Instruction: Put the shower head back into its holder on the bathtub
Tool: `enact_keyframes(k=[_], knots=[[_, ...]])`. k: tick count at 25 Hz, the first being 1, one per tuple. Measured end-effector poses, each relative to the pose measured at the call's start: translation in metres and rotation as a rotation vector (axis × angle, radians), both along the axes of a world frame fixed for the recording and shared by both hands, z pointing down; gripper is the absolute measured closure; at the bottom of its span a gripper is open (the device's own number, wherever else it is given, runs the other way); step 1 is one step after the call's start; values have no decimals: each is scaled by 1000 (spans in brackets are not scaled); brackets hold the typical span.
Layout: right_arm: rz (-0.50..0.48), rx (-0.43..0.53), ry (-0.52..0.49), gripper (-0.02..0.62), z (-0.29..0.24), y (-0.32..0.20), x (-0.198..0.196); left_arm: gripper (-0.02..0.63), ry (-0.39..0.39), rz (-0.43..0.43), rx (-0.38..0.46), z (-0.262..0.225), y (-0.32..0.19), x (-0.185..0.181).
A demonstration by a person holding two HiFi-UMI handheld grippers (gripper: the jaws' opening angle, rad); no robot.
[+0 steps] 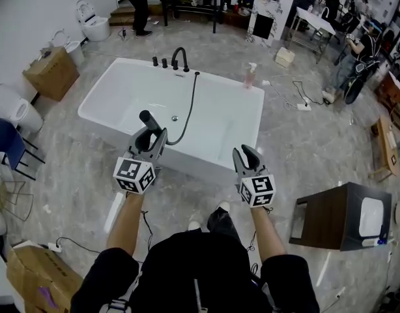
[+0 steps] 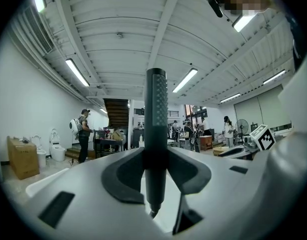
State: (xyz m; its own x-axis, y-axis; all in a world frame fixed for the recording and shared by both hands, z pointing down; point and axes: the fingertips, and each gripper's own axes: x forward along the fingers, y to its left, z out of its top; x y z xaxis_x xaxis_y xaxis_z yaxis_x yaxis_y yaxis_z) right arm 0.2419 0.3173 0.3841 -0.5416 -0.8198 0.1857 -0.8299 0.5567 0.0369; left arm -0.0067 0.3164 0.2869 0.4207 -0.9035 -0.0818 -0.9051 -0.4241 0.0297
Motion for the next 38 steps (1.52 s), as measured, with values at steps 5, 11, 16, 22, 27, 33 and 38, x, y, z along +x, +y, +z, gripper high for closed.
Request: enact_keyframes(k=[5,11,16,22,27,33,38], knots=[[-15,-17,13,451,6,-17,-18,454,-7,-1,-1,-6,-8,-13],[-36,-27,32,332,12,-37,-43,454,-2,-11,-11,-11,-19,-35],[-63,-31,77,298,23,-53,-58,454,0,-18,-15,-17,-35,-45],[-104,-73,137,288,54,-74,-74,454,-8,-23,-22,-21,-51,-53],[-174,-126,174,285,87,-100,-96,454,-3,-39,-36,-26,-67,-57],[-317,-187,230,279,124,-132,-147,454,-6,-97,-63,-28,-85,-76],[-462,-215,298,279,149,-157,-191,454,2,-175,-78,-35,-103,-103]])
